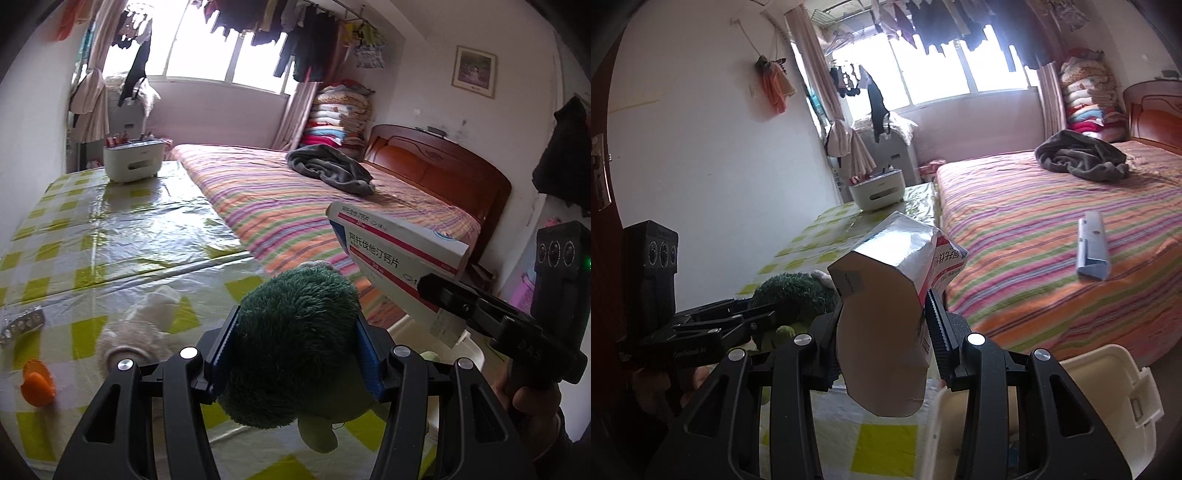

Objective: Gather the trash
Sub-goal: 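Carry the green plush and white carton toward the white bin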

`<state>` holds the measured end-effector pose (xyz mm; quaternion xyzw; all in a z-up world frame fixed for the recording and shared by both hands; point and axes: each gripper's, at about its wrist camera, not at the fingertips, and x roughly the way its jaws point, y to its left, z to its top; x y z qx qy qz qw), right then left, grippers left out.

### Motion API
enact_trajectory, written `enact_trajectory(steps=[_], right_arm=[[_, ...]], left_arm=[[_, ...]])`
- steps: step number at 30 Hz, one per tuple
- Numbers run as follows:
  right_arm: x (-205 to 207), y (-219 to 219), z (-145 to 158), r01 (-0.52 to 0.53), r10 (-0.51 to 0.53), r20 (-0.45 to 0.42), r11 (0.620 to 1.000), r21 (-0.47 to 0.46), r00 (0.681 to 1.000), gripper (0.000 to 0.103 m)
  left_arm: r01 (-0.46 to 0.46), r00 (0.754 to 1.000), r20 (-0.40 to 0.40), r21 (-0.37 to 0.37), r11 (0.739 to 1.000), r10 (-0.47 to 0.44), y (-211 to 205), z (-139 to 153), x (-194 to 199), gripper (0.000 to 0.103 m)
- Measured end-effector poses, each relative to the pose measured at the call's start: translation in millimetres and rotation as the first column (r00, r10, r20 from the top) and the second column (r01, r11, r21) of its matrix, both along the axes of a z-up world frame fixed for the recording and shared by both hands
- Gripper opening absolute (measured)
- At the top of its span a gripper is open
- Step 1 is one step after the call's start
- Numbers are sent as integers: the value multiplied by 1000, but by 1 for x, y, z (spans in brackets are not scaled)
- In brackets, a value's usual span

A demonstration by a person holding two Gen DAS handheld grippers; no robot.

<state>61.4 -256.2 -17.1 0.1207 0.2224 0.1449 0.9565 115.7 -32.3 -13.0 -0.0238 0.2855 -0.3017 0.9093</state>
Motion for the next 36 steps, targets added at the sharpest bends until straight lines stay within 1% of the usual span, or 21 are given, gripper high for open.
enact_trajectory(steps=[13,23,30,36], right_arm=[[-24,-36,-5,88,-89,6,996,23,996,40],[-40,-65,-8,196,-196,8,980,38,981,40],[-53,-82,-16,301,-302,-2,953,-39,953,41],[-59,-91,-24,348,-350,-28,936,-62,936,41]], left_arm=[[96,995,-15,15,995,-95,-46,-8,-18,55],[165,986,-26,11,986,-164,-78,-14,-32,55],[219,975,-32,15,976,-218,-102,-17,-43,55],[252,967,-39,20,968,-251,-117,-21,-50,56]])
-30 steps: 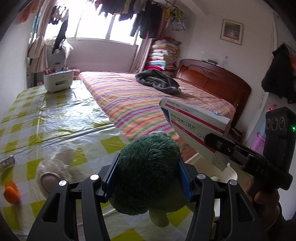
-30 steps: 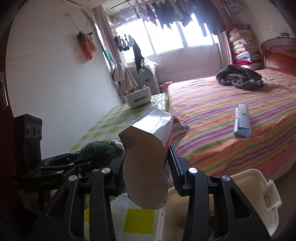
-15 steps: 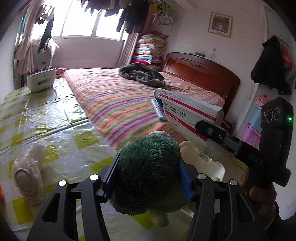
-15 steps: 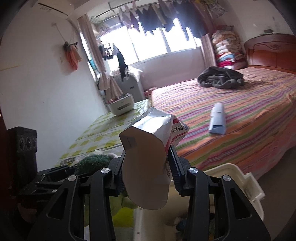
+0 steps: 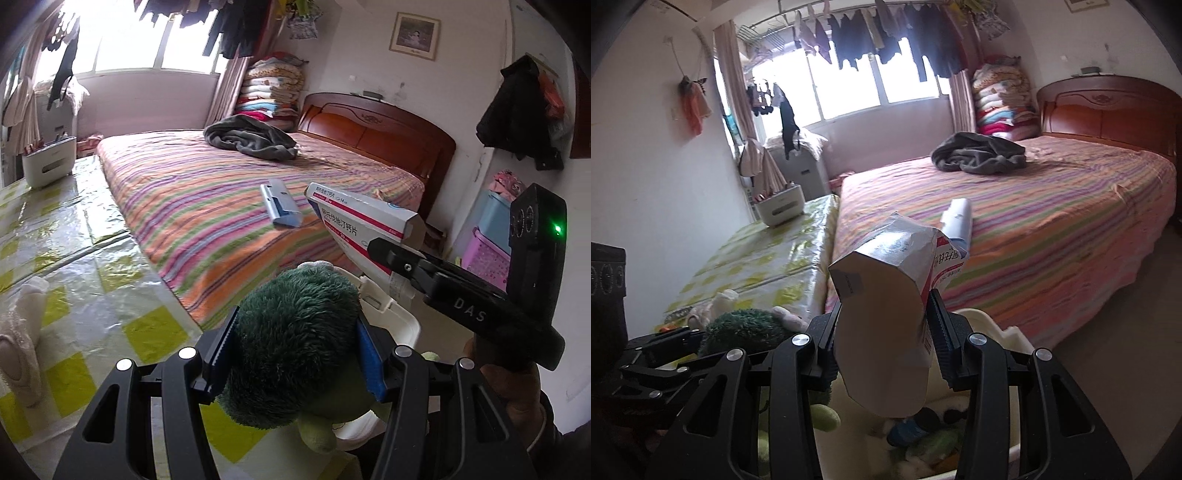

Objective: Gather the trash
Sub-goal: 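Carry the green plush and white carton toward the white bin, then lower both held items into the white bin and open both tools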

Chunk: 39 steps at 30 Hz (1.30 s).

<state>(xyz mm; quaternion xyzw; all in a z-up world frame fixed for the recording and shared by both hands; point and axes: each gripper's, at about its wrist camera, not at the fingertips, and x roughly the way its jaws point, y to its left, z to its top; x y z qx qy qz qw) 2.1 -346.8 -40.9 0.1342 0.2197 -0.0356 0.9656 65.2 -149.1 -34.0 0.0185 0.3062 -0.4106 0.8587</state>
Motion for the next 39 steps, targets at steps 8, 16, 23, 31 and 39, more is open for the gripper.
enact_trajectory(steps=[8,16,23,31,39], right_arm=[[-6,-12,-8,60,-59,-44,998,18,997,47],[-8,-22,-9,94,-90,-53,992,82,995,61],[-28,-38,4,138,-144,29,978,154,989,66],[-40,-52,7,156,-179,85,961,229,980,68],[-34,-49,5,136,-164,89,957,256,982,69]], left_arm=[[29,1000,-7,9,1000,-29,-10,-2,-6,56],[49,999,-9,3,999,-49,-18,-1,-13,56],[60,998,-17,7,998,-59,-30,-3,-12,57],[72,997,-29,11,997,-71,-43,-7,-10,57],[57,998,-15,25,998,-57,-53,-5,-4,61]])
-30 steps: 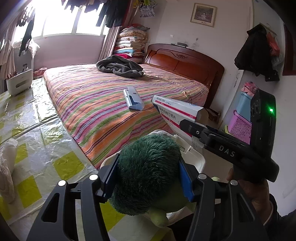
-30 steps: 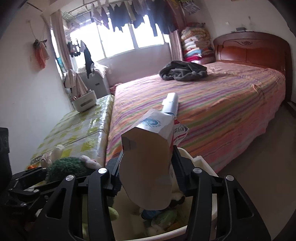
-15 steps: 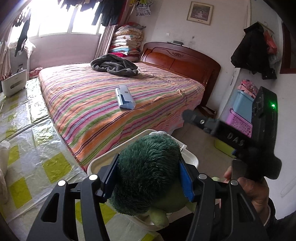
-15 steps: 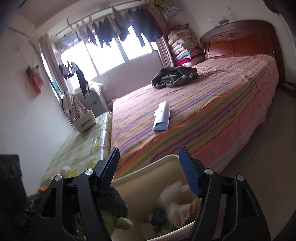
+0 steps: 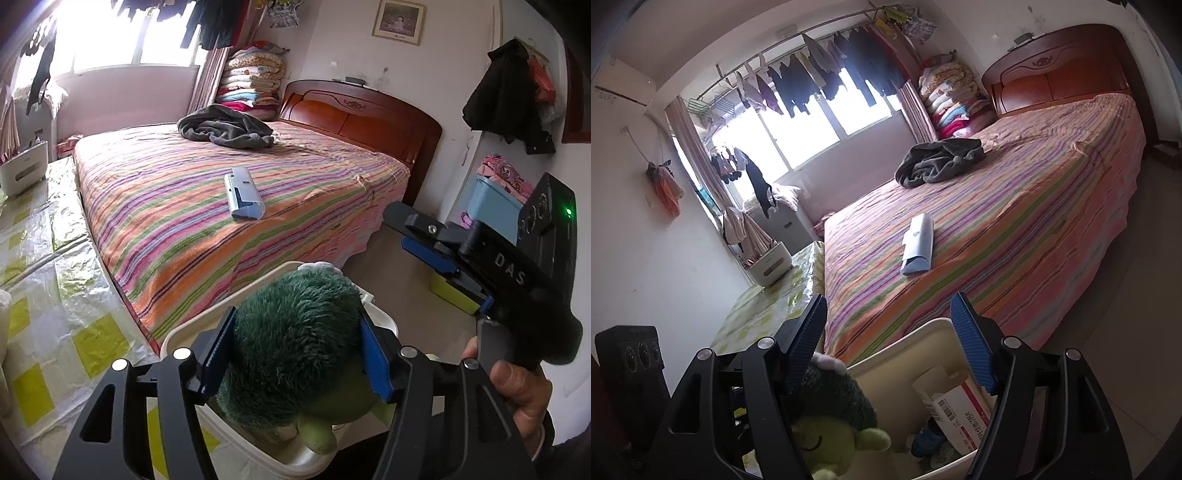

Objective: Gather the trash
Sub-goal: 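Lower both held items into the white bin and open both tools, then move both open tools back over the table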

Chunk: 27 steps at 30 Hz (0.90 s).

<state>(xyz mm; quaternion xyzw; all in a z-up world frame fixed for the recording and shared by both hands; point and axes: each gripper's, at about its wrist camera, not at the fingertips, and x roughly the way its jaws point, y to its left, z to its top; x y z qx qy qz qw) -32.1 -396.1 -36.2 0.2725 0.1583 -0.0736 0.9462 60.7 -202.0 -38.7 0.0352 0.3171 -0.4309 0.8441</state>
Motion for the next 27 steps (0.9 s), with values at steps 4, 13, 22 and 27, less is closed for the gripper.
enact_trajectory(steps=[4,13,22,27], right_arm=[[1,-2,0,-7,7,5,1000,10,1000,69],[1,-4,-2,-8,8,5,1000,21,1000,71],[6,2,-1,-25,25,2,1000,18,1000,72],[12,11,-2,-39,39,-5,999,12,999,72]], left_arm=[[-22,1000,-2,-7,1000,22,-2,2,3,62],[-92,995,28,-34,995,93,2,16,2,85],[-111,987,119,13,994,108,36,31,-11,85],[-159,977,149,30,987,153,69,33,-8,85]])
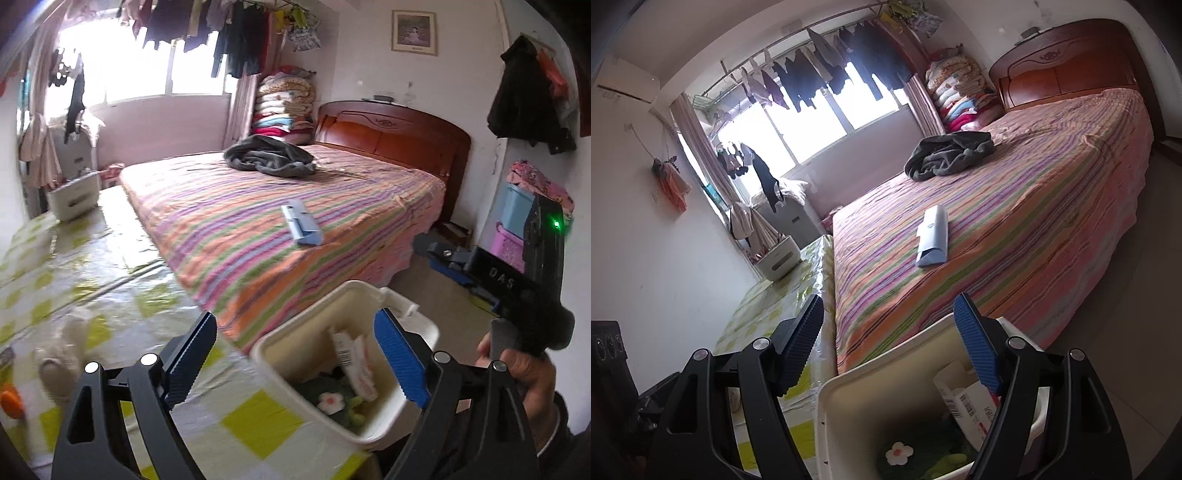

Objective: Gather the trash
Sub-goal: 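Move both open tools back over the table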

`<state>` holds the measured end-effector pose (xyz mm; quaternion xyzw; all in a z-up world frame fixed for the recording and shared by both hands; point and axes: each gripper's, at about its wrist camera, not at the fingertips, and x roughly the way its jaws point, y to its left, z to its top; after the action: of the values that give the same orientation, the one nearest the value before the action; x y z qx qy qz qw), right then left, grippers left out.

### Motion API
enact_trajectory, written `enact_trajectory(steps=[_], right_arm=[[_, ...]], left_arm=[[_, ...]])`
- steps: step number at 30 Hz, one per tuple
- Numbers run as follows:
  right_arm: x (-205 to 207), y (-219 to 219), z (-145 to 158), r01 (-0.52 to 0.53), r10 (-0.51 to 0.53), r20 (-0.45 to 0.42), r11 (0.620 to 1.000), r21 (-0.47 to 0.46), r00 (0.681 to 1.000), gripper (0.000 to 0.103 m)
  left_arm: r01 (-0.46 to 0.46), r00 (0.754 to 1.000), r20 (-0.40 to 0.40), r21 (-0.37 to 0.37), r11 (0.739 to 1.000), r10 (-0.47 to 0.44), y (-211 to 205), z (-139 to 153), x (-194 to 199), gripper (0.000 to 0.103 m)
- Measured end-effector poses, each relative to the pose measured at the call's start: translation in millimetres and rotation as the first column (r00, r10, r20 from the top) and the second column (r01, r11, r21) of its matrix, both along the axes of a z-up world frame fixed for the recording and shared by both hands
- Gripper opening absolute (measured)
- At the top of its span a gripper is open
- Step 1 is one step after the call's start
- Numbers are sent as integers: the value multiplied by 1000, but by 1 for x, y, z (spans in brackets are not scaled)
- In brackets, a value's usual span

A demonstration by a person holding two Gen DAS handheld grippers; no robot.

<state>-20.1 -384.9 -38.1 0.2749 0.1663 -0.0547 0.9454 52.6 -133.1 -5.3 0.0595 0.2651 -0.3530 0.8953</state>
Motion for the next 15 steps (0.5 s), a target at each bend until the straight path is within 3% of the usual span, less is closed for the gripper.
enact_trajectory(steps=[7,15], right_arm=[[22,33,1,-70,70,-14,997,-27,997,72],[47,70,-1,-148,146,-42,988,-49,988,72]], left_arm=[[-168,985,22,-48,985,169,61,9,22,85],[-381,924,2,-70,922,382,140,12,54,85]])
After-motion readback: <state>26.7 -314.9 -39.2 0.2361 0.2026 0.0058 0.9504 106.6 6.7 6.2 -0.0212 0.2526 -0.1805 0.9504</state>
